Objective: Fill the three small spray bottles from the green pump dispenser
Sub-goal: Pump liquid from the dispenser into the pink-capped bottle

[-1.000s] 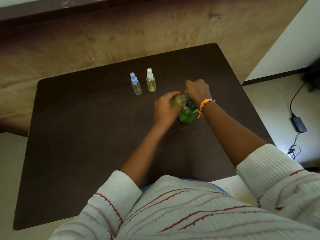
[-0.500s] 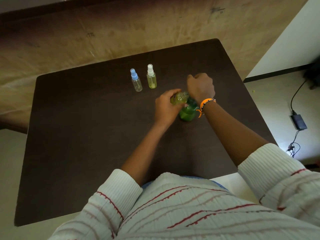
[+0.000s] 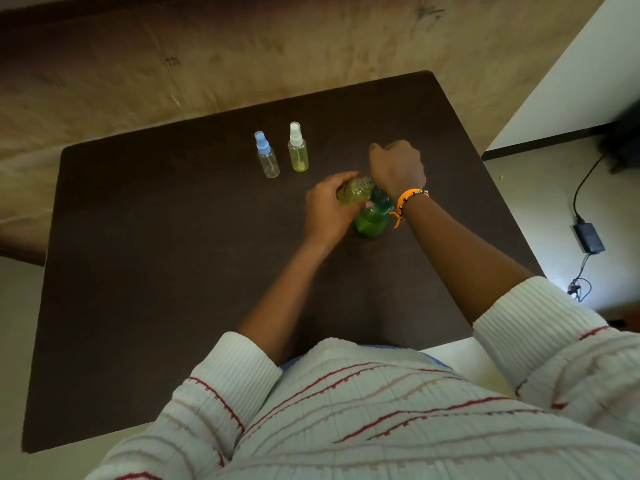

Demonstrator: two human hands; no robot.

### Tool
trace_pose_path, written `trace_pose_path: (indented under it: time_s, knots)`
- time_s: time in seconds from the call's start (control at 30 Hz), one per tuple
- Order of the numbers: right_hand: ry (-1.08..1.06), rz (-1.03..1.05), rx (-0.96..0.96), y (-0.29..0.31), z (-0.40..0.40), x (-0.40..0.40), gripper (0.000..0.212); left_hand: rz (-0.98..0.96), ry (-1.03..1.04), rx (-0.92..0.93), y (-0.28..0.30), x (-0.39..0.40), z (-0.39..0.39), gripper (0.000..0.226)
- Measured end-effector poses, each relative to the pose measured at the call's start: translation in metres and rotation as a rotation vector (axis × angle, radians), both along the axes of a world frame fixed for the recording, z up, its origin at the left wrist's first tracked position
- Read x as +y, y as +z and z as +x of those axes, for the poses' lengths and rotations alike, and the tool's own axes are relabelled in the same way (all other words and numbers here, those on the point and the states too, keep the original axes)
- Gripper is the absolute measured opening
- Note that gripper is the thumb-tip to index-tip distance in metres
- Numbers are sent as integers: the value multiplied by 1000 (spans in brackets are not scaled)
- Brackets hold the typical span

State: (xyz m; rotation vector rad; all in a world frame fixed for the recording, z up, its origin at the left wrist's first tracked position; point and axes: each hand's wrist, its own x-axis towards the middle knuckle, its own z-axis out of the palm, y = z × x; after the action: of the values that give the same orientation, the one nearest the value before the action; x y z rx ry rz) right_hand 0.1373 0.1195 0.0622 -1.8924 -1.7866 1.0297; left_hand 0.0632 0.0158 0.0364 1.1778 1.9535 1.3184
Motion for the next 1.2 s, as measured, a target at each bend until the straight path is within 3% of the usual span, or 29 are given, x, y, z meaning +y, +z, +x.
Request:
trace_pose_path:
  time_s: [0.23,0.47,0.73,0.97,1.2]
  knots:
    - [62,-166,115,8,0,-5,58,30,-6,-32,0,-3,0,49]
    - [7,-48,35,1,0,-5,48,2,-9,0,-4,-1,-1,51]
    - [123,-221,92,10,2,0,51,42,-15,-46,-4,0,2,47]
    - [67,36,-74,-1,-2,-4,31,-10,4,-34,-7,-1,1,50]
    - [129,-179,21,5,1,3,49,12,-9,-56,-2,-3,1,48]
